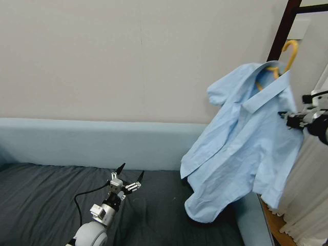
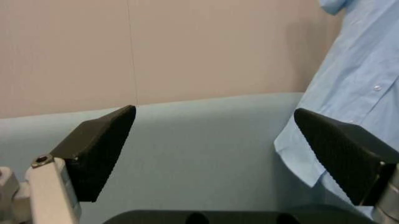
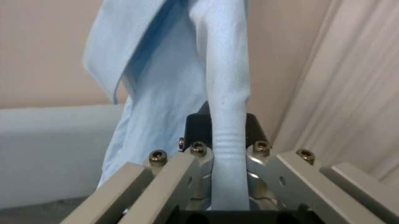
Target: Pick up the clothes from the sofa and hang them on the clothes hanger.
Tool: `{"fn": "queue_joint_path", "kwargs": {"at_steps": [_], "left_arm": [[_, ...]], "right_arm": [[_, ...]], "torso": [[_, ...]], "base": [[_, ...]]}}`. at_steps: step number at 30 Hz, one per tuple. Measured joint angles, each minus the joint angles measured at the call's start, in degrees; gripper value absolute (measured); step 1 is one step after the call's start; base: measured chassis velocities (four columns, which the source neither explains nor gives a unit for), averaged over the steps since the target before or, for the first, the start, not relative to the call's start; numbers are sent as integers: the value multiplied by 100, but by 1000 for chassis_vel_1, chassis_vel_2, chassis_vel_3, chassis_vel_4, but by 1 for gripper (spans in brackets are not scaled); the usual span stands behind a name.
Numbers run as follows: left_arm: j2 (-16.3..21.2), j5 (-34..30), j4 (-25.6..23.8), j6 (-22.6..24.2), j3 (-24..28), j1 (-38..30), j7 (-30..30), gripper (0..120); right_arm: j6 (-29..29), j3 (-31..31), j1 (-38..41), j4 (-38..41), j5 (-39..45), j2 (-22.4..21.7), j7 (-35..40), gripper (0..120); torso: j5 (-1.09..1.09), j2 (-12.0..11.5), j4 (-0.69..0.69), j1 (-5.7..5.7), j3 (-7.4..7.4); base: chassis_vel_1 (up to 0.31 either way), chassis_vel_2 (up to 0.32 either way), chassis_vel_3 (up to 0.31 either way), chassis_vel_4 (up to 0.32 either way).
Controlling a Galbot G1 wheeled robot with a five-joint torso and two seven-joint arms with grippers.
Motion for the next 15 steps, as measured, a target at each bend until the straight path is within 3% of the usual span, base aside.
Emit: {"fn": "queue_joint_path", "kwargs": {"at_steps": [9,15], "left_arm": [[5,-41,-8,52,73,-149,-14,100],[72,-62,-20,82,57,-201,-15,100]], "right_arm": [[6,-230,-23,-1239,-792,116,-637,1],[7,-543,10,-2162,-1923,577,-1573,1]], "torso": [[0,0,1,0,0],[1,-1,1,0,1]], "base": [[0,0,0,0],[0,0,0,0]]}}
